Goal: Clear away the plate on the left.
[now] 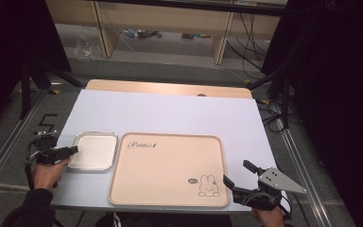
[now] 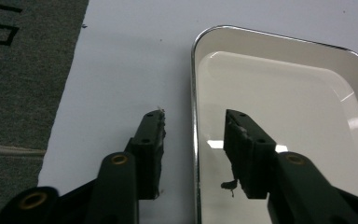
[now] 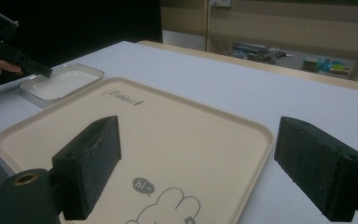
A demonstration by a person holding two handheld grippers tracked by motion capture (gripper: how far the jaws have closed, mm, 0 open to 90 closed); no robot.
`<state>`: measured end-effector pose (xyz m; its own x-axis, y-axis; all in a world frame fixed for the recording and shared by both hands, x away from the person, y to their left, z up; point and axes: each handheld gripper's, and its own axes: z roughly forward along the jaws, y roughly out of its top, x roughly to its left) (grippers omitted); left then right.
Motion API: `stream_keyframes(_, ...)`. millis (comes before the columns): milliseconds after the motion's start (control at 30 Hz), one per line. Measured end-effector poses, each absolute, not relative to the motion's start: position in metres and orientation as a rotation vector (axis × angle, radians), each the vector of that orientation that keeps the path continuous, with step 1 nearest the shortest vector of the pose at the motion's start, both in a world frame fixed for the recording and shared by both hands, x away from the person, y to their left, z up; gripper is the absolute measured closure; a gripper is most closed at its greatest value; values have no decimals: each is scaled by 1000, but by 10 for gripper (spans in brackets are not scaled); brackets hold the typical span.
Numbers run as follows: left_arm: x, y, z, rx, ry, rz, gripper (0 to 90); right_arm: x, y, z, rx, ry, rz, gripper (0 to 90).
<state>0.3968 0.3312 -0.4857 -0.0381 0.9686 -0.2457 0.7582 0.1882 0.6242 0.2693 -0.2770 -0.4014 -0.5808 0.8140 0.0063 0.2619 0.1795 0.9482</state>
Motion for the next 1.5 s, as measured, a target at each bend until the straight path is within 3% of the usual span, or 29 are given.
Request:
stream_keyframes(433,402,332,-488,1652,1821,391,817,269,-277,-401,1008,1947,1406,152)
stream_keyframes(1000,403,335,-486,1566,1809,371,878,269,-277,-401,1010,1948,1406,152)
stream_keyframes(1500,398,332,-475,1510,1788,436,882,269,-277,-402,1004,1945,1419,152)
